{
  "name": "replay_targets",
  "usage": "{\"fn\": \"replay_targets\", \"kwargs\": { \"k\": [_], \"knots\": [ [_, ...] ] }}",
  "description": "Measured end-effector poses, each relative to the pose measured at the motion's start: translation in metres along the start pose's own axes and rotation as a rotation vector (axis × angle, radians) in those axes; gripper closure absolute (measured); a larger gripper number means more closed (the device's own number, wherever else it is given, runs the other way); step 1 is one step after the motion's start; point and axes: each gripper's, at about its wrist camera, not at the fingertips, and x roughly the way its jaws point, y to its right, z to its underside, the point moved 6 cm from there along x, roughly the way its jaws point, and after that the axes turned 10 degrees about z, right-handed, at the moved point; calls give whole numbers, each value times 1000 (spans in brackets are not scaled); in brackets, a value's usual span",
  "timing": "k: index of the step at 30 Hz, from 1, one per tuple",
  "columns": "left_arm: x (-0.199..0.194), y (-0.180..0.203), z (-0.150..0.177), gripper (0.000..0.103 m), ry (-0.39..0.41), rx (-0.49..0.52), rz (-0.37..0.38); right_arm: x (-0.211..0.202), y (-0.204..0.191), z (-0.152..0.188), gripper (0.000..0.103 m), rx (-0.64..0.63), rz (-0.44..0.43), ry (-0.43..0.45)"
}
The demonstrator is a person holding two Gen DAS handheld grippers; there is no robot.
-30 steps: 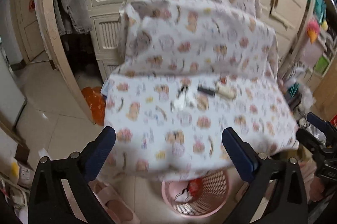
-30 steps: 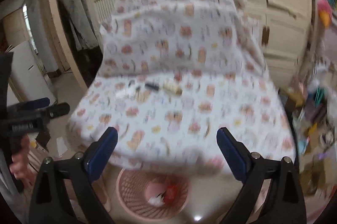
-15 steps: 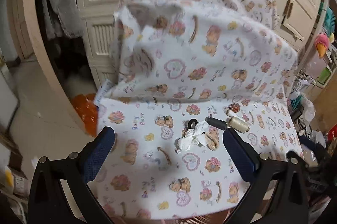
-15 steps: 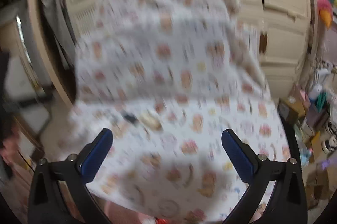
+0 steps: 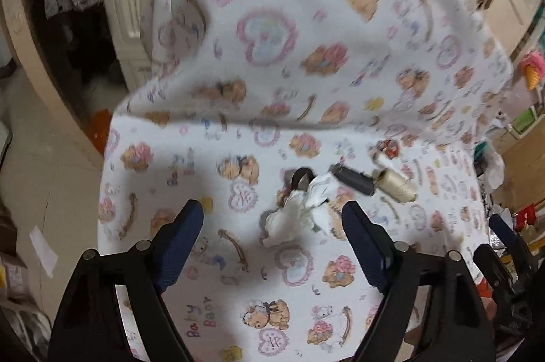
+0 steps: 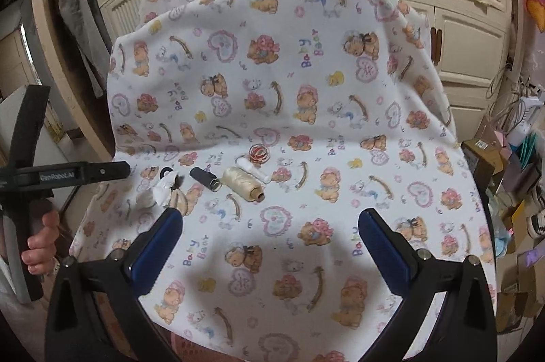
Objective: Collect trash
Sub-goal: 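Grasp the crumpled white tissue with the left tool while the right tool reaches toward the black tube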
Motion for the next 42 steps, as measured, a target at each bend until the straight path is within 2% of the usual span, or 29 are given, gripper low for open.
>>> {"fn": "replay_targets", "kwargs": {
  "k": [1, 3, 6, 8, 10, 11, 13, 15, 17, 21, 28, 31, 34, 36, 37, 38, 41, 42],
  "knots": [
    [6, -1, 1, 24, -20, -14, 2, 2, -2, 1, 0, -7, 6, -4],
    [16, -4, 3, 40, -48, -36, -7, 6, -5, 3, 0, -12, 8, -11],
    [29, -6, 5, 55, -69, -61, -25, 10, -9, 5, 0, -14, -12, -31],
    [36, -4, 7, 60, -85, -72, -17, 13, -12, 6, 0, -15, -14, -41],
    [41, 0, 10, 72, -100, -59, -29, 15, -14, 6, 0, -16, -10, -43],
    [42, 3, 12, 88, -107, -44, -42, 16, -15, 6, 0, -17, -8, -46],
    [39, 10, 14, 90, -108, -17, -62, 18, -16, 5, 0, -15, -8, -50],
    [28, 19, 13, 90, -77, 19, -65, 20, -16, 4, 0, -11, -12, -53],
    [14, 30, 13, 90, -52, 55, -31, 21, -17, 3, 0, -10, -23, -57],
    [-4, 31, 12, 90, -21, 43, 40, 21, -23, 0, 0, -33, -40, -51],
    [-16, 4, 5, 90, 25, 20, -102, 28, -40, -8, 1, -87, -54, -34],
    [-19, -7, 6, 90, 19, -15, -103, 31, -47, -23, 12, -139, -7, 24],
    [-20, -6, 9, 89, 15, -1, -67, 41, -52, -36, 20, -185, -17, 40],
    [-15, 0, 12, 88, -22, -20, 38, 54, -52, -38, 28, -180, -54, 3],
    [-11, -1, 14, 87, -57, -57, 104, 60, -53, -39, 37, -164, -78, -20],
    [-8, -4, 16, 86, -69, -85, 115, 68, -53, -40, 44, -147, -102, -48],
    [-9, -11, 16, 87, -41, -45, -3, 79, -60, -39, 51, -213, -126, -60],
    [-9, -11, 15, 87, -38, -38, -13, 83, -61, -38, 53, -235, -113, -65]
  ]
}}
